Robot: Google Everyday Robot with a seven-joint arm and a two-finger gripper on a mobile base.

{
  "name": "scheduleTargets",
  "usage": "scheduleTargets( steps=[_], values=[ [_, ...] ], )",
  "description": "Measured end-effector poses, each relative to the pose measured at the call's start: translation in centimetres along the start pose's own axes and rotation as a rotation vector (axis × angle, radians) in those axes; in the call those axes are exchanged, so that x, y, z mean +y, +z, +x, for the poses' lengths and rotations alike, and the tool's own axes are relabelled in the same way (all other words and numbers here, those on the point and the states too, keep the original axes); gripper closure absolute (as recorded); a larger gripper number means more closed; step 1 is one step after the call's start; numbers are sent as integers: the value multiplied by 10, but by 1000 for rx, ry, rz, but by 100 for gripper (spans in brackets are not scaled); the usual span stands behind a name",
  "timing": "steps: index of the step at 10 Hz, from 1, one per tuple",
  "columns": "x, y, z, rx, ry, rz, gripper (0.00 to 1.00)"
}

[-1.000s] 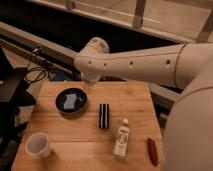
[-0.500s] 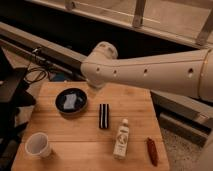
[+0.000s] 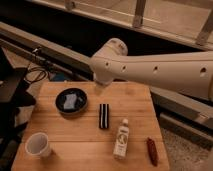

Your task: Move the arm in a circular motion

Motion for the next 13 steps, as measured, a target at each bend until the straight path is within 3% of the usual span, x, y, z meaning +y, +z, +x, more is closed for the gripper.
scheduleTargets(
  steps=[4, 13],
  values=[
    [-16, -9, 18, -13, -31, 17, 33],
    [-16, -17, -1, -1, -161, 84, 33]
  ],
)
